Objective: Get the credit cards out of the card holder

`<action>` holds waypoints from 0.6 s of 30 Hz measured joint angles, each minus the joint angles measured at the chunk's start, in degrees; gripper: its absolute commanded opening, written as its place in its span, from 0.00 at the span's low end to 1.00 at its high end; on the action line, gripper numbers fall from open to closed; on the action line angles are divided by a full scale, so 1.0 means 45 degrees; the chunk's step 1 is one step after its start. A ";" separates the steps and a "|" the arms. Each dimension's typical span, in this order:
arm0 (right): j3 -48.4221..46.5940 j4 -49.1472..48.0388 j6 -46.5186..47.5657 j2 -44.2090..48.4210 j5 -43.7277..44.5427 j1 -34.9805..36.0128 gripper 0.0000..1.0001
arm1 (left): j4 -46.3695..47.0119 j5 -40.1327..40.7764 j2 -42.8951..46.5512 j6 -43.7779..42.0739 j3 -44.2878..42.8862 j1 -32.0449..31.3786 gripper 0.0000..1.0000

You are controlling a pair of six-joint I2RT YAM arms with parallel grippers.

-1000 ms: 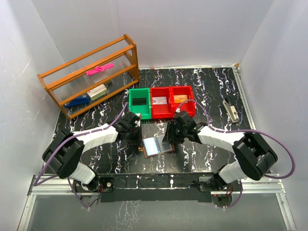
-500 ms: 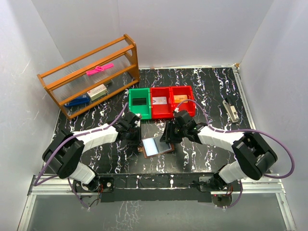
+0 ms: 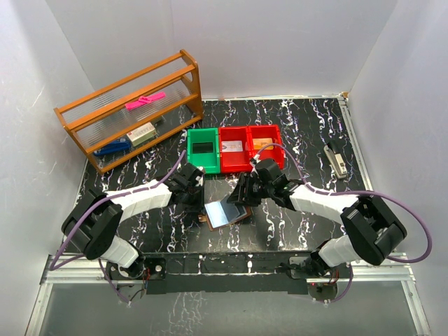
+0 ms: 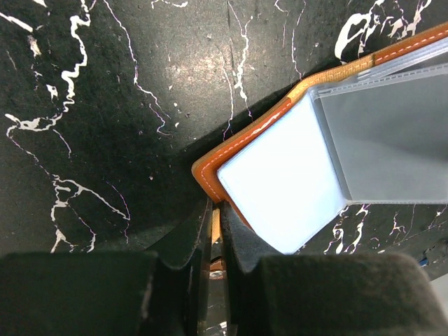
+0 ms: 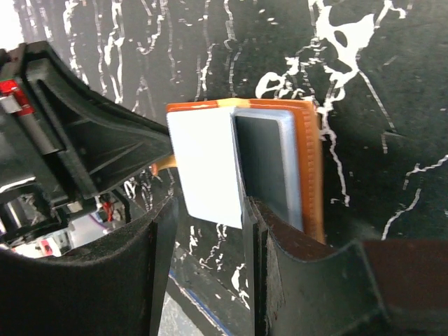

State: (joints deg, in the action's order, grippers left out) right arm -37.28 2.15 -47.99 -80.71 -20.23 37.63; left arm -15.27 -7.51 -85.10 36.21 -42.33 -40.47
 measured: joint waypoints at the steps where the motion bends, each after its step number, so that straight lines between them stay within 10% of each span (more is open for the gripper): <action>1: 0.0019 -0.0097 -0.0068 0.0049 -0.0126 0.0000 0.40 | -0.0005 0.0000 0.0000 -0.0005 -0.0005 0.0000 0.07; 18: 0.0073 -0.1413 -0.0714 -0.0209 -0.1491 0.0097 0.40 | 0.0131 -0.0102 -0.0141 -0.0024 -0.0262 -0.0005 0.07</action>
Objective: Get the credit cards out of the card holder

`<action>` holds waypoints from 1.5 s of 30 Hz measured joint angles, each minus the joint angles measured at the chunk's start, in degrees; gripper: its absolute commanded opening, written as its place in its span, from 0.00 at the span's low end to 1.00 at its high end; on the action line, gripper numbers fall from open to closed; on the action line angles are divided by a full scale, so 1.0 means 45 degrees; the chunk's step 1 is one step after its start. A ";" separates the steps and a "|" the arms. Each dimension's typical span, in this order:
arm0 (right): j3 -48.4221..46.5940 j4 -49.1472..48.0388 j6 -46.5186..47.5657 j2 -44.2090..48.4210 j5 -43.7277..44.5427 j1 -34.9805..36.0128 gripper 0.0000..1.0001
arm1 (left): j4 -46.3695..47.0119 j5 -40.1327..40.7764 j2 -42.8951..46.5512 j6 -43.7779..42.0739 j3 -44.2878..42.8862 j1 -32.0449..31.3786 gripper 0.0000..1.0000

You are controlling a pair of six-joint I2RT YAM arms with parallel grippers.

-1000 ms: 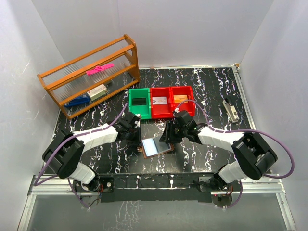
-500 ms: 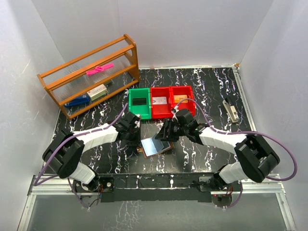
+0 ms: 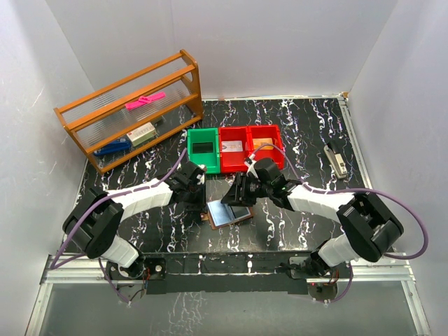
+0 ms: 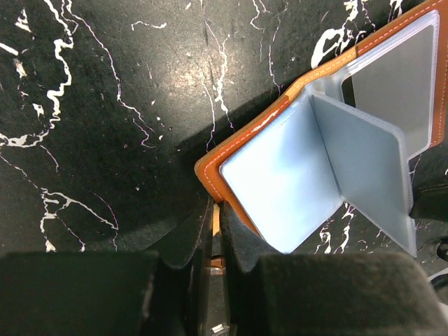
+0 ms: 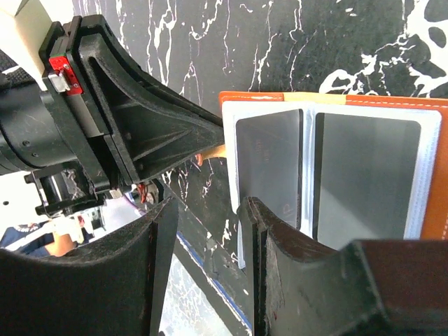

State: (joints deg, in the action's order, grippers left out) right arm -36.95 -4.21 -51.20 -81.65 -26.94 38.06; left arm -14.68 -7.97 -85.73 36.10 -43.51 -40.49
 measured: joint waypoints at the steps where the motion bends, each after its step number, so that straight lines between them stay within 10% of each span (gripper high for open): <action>1: 0.0000 -0.0102 -0.0010 -0.0073 -0.0068 0.0019 0.40 | 0.0015 0.0000 0.0000 0.0005 0.0000 0.0000 0.07; 12: 0.0000 -0.0427 0.0005 -0.1132 -0.0665 0.0335 0.41 | 0.0107 0.0005 0.0005 0.0015 -0.0005 0.0000 0.09; 25: -0.0432 0.1559 0.1350 0.0257 0.1744 0.0262 0.41 | -0.0651 0.0651 0.1632 0.0121 -0.0121 -0.0010 0.45; 45: -0.0155 0.0151 0.1093 -0.1919 0.0539 0.0063 0.37 | 0.0112 -0.1175 0.2603 0.1200 -0.0675 -0.0913 0.42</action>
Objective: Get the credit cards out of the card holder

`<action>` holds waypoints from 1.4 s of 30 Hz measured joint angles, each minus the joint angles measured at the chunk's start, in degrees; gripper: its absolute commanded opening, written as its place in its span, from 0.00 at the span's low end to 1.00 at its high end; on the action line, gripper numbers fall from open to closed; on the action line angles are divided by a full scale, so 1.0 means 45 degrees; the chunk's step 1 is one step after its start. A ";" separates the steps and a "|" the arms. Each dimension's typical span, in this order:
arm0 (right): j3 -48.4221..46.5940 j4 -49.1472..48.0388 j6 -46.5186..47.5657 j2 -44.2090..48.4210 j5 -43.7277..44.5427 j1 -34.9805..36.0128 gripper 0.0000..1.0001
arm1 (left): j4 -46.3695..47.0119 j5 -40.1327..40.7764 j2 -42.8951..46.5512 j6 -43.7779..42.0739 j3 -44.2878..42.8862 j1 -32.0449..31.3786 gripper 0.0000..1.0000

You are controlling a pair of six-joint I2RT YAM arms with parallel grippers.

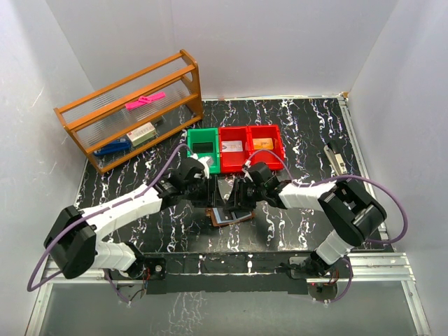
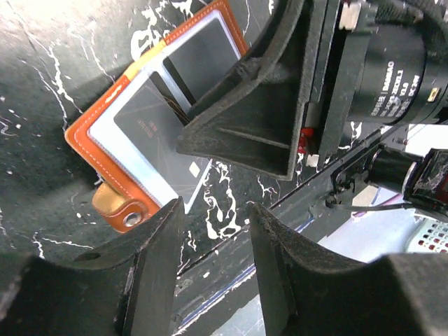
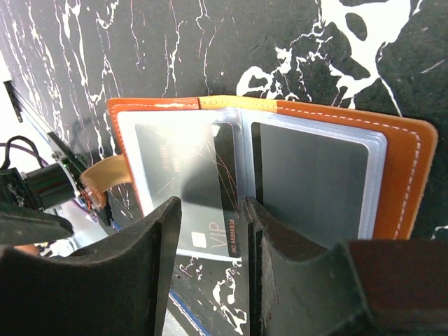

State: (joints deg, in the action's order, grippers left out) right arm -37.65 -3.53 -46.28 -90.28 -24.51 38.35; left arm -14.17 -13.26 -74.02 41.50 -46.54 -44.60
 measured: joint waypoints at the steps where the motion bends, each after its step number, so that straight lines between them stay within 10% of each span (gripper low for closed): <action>1: 0.0015 -0.0126 -0.0024 -0.0121 -0.0107 0.0000 0.37 | 0.0078 -0.0010 -0.0053 0.0068 0.0063 -0.0097 0.42; 42: 0.1676 -0.2623 -0.2147 0.0423 0.0175 -0.0024 0.21 | 0.0330 0.1520 -0.1977 0.0044 0.1205 -0.0306 0.22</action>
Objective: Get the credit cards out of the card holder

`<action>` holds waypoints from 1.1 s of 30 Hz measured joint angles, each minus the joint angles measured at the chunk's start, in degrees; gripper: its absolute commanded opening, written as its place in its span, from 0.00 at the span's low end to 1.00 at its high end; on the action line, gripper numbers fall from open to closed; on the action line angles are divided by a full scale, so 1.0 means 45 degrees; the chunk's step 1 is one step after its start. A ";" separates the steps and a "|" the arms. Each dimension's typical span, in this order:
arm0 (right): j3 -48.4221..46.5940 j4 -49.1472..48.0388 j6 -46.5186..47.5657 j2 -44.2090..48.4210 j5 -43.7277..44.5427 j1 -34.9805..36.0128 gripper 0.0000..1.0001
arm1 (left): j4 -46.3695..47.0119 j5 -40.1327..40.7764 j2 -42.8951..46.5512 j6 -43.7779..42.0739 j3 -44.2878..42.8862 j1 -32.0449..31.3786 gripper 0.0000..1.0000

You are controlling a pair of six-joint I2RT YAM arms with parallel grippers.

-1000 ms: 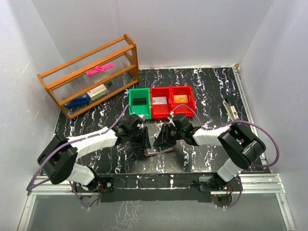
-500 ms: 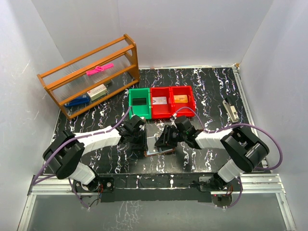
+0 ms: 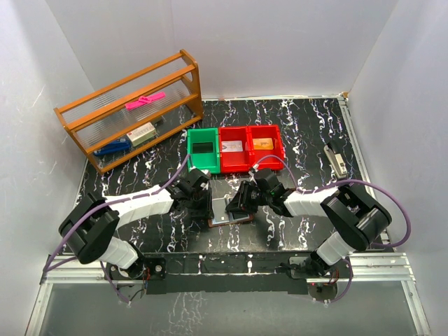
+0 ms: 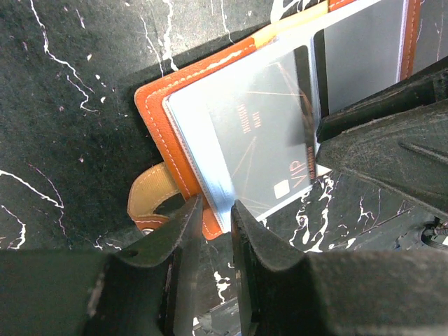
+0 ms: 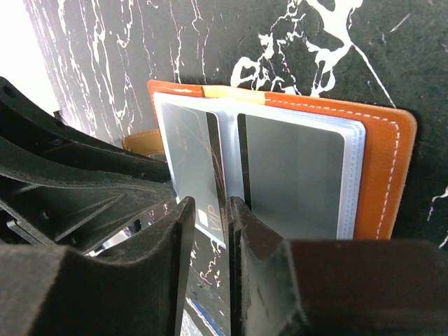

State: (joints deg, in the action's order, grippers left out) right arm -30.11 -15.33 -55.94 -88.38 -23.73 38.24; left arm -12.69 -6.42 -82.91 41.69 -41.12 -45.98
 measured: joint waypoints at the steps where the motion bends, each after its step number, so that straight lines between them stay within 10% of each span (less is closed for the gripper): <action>1: 0.0010 -0.0015 -0.0029 -0.0005 -0.0005 0.0000 0.21 | 0.0010 0.0005 0.0000 0.0005 0.0000 0.0000 0.22; 18: 0.0243 -0.0457 -0.0311 -0.0209 0.0049 0.0000 0.23 | -0.0559 0.0121 0.0539 -0.0083 -0.0442 0.0000 0.39; 33: 0.0928 -0.1734 -0.1059 -0.0301 0.0097 0.0000 0.20 | -0.0544 0.0301 -0.1107 -0.0325 -0.1579 0.0000 0.25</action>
State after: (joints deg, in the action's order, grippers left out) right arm -25.93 -23.14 -60.71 -89.73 -23.29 38.24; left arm -15.14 -5.06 -87.90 40.23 -48.23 -45.98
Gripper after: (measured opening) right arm 0.205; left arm 0.258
